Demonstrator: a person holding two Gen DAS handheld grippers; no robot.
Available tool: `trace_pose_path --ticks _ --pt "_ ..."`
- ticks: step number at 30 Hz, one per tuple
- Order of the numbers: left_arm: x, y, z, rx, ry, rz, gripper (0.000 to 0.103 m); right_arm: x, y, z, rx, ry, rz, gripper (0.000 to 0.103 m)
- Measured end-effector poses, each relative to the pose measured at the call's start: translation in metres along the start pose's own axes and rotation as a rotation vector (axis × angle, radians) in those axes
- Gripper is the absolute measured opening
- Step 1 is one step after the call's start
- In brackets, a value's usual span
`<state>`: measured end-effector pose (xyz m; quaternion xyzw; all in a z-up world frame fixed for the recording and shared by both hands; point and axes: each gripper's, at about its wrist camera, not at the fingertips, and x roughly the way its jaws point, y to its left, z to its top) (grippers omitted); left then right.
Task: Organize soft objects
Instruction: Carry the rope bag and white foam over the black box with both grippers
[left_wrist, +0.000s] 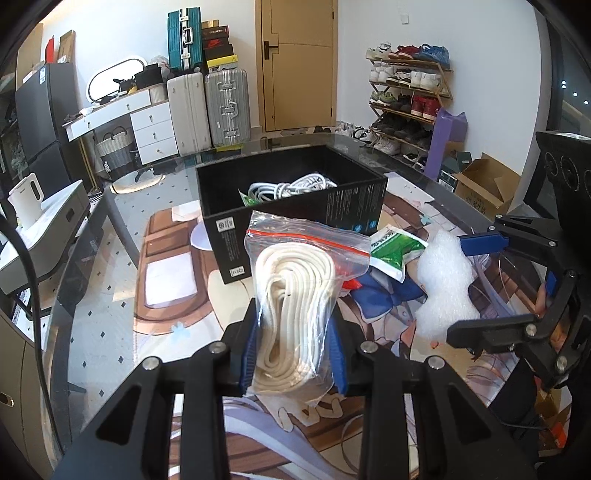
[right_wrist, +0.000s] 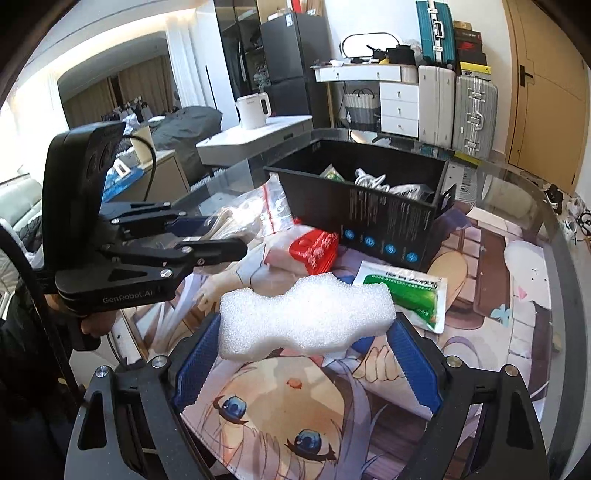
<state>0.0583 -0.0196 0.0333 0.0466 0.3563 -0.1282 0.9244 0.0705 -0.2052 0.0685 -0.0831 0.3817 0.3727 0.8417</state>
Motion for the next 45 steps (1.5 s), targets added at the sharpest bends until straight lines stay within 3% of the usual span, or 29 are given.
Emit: trace_pose_path --ticks 13,23,34,45 --pt "-0.014 0.007 0.018 -0.016 -0.064 0.004 0.031 -0.016 -0.012 0.008 0.064 -0.086 -0.047 0.090" --pt "-0.009 0.019 0.041 -0.054 -0.099 -0.015 0.031 -0.034 -0.030 0.029 0.142 -0.219 -0.120 0.090" --pt "0.000 0.026 0.066 -0.051 -0.118 -0.012 0.031 -0.033 -0.052 0.055 0.173 -0.242 -0.167 0.090" --pt "0.017 0.035 0.083 -0.053 -0.115 -0.001 0.031 -0.015 -0.065 0.069 0.160 -0.204 -0.174 0.090"
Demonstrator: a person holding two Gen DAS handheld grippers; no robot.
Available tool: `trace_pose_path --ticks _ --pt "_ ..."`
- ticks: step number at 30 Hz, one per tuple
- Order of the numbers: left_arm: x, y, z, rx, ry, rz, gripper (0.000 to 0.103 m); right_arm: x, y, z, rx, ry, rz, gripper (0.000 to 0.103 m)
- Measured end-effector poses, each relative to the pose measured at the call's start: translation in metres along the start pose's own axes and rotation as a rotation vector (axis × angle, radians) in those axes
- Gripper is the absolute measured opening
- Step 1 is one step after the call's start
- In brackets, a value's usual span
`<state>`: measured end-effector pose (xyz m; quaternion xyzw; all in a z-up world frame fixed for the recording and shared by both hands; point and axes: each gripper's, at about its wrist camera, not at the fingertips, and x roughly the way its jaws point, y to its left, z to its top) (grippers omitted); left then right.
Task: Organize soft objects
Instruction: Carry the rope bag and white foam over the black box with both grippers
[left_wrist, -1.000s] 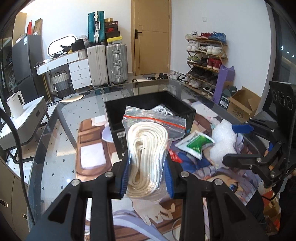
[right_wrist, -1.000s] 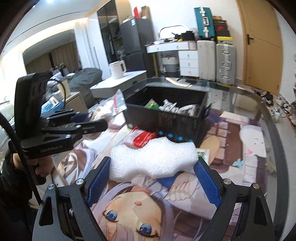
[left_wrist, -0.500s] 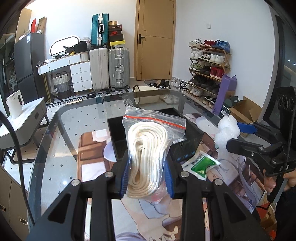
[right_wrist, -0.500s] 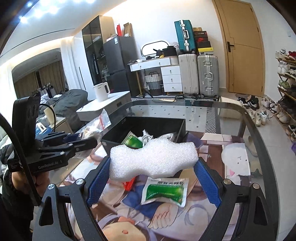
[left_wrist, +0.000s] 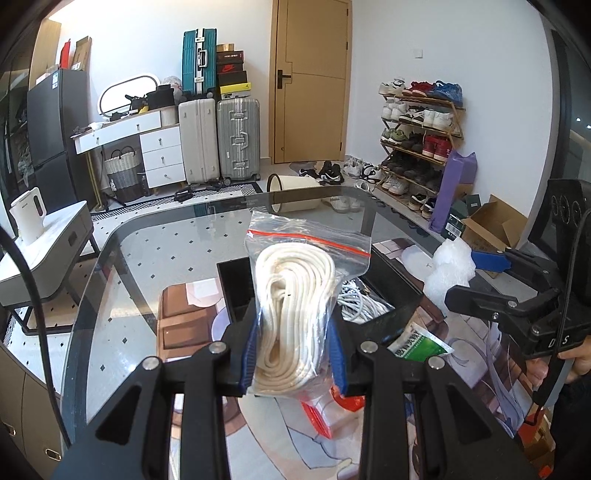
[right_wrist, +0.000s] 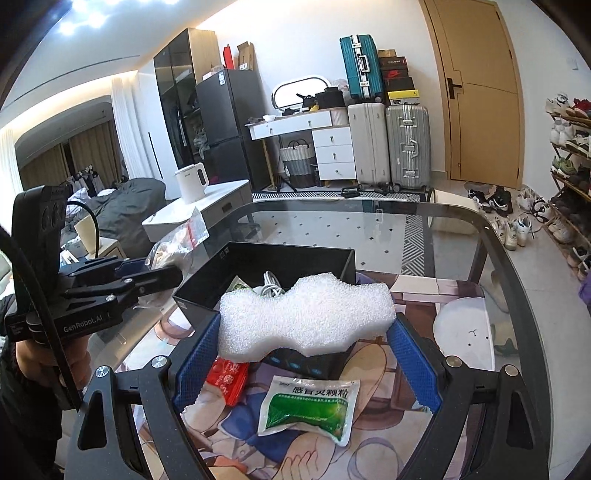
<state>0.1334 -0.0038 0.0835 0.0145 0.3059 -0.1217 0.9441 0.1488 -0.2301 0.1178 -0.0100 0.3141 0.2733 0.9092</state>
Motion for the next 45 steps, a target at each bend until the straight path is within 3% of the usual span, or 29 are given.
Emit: trace_pose_path --ticks 24,45 --pt "0.047 0.004 0.010 0.029 0.058 -0.009 0.031 0.064 0.019 0.032 -0.139 0.107 0.028 0.090" --pt "0.082 0.004 0.007 0.063 0.116 -0.040 0.031 0.109 0.016 0.039 -0.252 0.199 0.037 0.090"
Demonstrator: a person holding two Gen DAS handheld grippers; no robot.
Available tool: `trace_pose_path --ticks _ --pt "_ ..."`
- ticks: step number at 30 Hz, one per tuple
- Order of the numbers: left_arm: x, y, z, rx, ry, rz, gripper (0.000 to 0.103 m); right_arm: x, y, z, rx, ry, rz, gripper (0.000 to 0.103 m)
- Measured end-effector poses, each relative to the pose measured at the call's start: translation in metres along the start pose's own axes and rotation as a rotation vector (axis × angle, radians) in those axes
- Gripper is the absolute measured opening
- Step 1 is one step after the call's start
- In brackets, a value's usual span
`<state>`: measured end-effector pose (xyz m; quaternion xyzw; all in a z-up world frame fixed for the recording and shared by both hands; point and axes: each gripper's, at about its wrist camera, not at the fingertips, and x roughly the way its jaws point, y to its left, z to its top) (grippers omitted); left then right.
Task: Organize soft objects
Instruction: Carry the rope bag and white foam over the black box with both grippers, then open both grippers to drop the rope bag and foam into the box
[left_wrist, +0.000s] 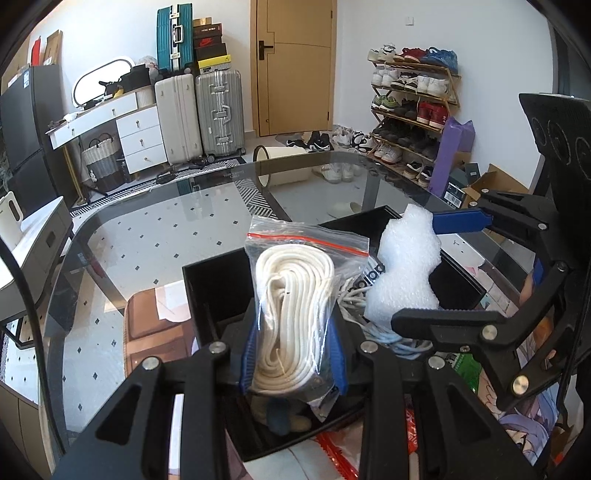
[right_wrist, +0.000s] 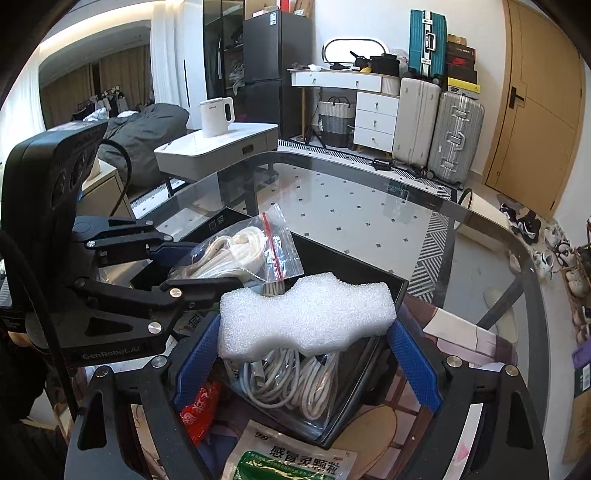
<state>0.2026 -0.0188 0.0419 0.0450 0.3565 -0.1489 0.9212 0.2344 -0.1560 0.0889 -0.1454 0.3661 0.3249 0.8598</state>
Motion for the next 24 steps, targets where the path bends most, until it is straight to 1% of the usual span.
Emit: trace_pose_path --ticks 10,12,18,24 --pt "0.001 -0.006 0.000 0.039 0.001 -0.001 0.031 0.007 0.009 0.003 -0.085 0.044 0.009 0.090" --pt "0.001 -0.006 0.000 0.044 -0.003 -0.001 0.031 0.008 0.008 0.004 -0.076 0.065 0.030 0.090" --pt "-0.001 -0.001 0.000 0.038 -0.003 -0.009 0.032 0.015 0.005 0.008 -0.088 0.091 0.038 0.090" --pt "0.000 0.000 0.001 0.025 -0.001 -0.001 0.033 0.023 0.003 0.011 -0.096 0.086 0.019 0.090"
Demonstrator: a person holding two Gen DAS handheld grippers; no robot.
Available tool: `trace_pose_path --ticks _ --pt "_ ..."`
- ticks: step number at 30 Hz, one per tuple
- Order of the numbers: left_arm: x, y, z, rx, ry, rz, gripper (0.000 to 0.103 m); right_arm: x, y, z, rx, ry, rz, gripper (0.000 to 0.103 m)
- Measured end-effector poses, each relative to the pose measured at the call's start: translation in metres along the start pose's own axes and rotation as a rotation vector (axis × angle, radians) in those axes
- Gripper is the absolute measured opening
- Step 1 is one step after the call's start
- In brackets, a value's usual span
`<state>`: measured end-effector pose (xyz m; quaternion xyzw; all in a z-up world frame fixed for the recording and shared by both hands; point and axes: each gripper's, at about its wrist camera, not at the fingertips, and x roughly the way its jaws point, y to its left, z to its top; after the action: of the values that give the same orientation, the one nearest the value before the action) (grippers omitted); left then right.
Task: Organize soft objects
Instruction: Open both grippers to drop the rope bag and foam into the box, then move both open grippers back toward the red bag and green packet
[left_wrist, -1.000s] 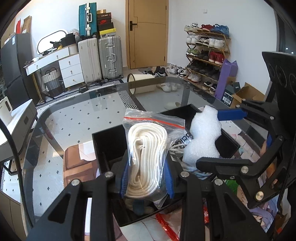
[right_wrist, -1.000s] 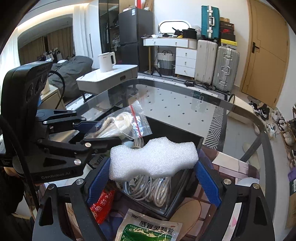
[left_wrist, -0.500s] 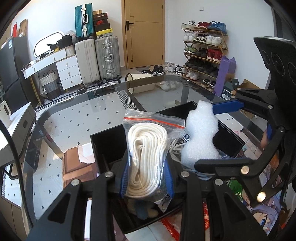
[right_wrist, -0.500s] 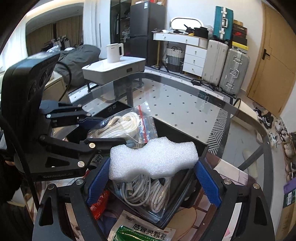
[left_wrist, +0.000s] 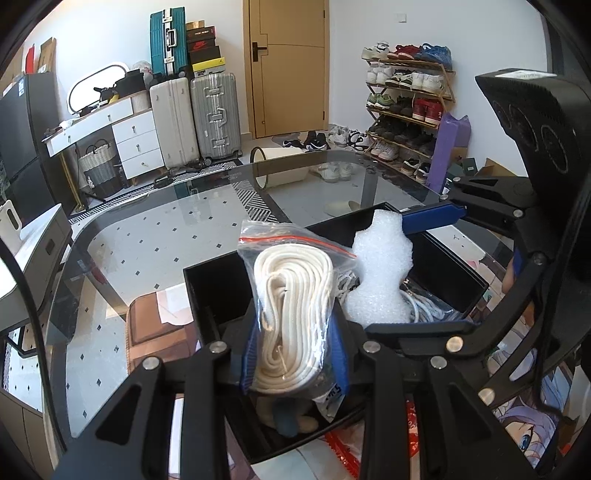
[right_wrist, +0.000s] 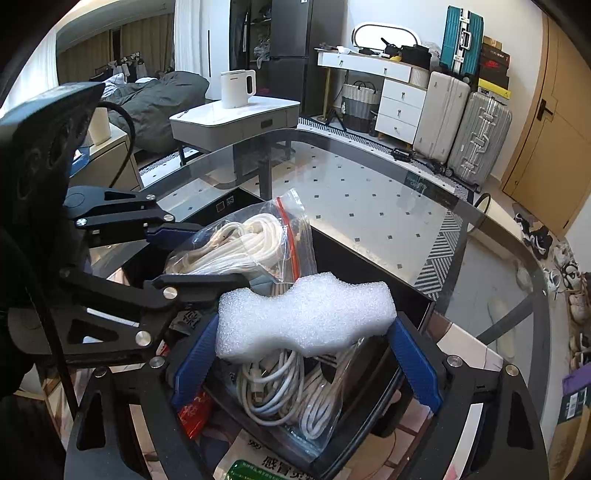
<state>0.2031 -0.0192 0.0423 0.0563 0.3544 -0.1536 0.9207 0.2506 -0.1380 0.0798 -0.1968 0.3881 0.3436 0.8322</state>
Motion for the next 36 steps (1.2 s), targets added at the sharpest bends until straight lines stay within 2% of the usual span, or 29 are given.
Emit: trace_pose_path --ticks 8,10,12,14,16,18,23,29,36 --pt "0.002 -0.002 0.000 -0.008 0.000 0.004 0.035 0.000 0.001 0.000 -0.006 -0.001 -0.014 0.092" --pt "0.001 -0.001 0.000 -0.019 -0.002 -0.004 0.038 -0.005 0.003 -0.002 -0.015 -0.023 -0.042 0.097" --pt "-0.001 -0.001 0.001 -0.023 -0.003 -0.011 0.049 -0.012 0.004 -0.006 -0.018 -0.043 -0.080 0.102" --pt "-0.005 0.002 0.000 -0.053 -0.016 -0.026 0.061 -0.021 0.002 -0.011 -0.006 -0.066 -0.107 0.102" --pt "-0.009 0.004 -0.002 -0.085 -0.034 -0.046 0.065 -0.034 -0.001 -0.016 0.029 -0.108 -0.131 0.102" --pt "-0.015 0.005 -0.003 -0.104 -0.049 -0.044 0.079 -0.049 -0.004 -0.023 0.080 -0.154 -0.127 0.102" --pt "-0.038 0.001 -0.007 -0.113 -0.105 -0.012 0.099 -0.077 -0.004 -0.042 0.163 -0.216 -0.108 0.102" --pt "-0.065 -0.001 -0.018 -0.139 -0.144 -0.032 0.103 -0.097 0.011 -0.062 0.202 -0.251 -0.103 0.102" --pt "-0.090 -0.010 -0.036 -0.162 -0.173 0.003 0.103 -0.114 0.019 -0.082 0.269 -0.280 -0.106 0.102"
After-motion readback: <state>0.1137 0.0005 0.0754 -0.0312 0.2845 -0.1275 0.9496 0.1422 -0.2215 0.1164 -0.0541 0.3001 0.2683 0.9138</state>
